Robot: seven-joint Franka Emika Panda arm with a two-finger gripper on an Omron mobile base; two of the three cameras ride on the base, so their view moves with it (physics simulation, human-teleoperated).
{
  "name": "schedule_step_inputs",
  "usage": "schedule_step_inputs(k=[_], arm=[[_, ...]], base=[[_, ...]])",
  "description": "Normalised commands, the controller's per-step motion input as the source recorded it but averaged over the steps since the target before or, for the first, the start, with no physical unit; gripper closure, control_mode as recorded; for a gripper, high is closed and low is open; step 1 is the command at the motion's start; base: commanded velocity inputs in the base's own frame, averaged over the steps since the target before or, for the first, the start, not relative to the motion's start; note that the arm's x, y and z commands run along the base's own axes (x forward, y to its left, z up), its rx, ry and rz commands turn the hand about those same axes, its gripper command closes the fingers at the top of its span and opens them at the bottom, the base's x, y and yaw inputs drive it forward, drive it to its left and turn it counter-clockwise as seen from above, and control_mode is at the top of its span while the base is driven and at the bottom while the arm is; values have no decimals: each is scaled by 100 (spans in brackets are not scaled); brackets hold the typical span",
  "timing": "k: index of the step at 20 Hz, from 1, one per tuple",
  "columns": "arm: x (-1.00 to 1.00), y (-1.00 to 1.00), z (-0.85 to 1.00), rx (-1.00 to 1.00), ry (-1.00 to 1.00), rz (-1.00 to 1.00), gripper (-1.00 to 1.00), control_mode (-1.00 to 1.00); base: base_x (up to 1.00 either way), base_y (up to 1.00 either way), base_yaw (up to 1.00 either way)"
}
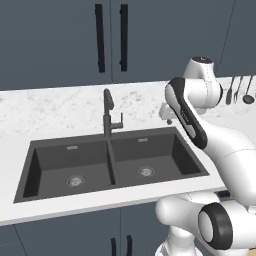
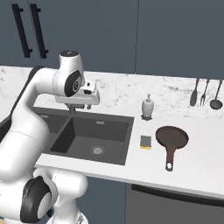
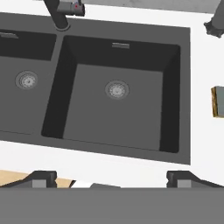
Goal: Pick the pan and sponge and place them into the sink. Then turn on the water.
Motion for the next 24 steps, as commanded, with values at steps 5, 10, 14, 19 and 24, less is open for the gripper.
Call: schedule_step_inputs(k=[5, 10, 14, 19, 24], arm=[[0, 0, 0, 0, 0, 0, -100, 100], [0, 0, 0, 0, 0, 0, -100, 100], [0, 0, 0, 0, 0, 0, -100, 100], [13, -17, 0, 0, 4, 0, -100, -100], [34, -61, -14, 0, 12, -8, -100, -100]], base=[[14, -35, 2], [5, -43, 0], [5, -17, 0], [0, -1, 0], [0, 0, 0]])
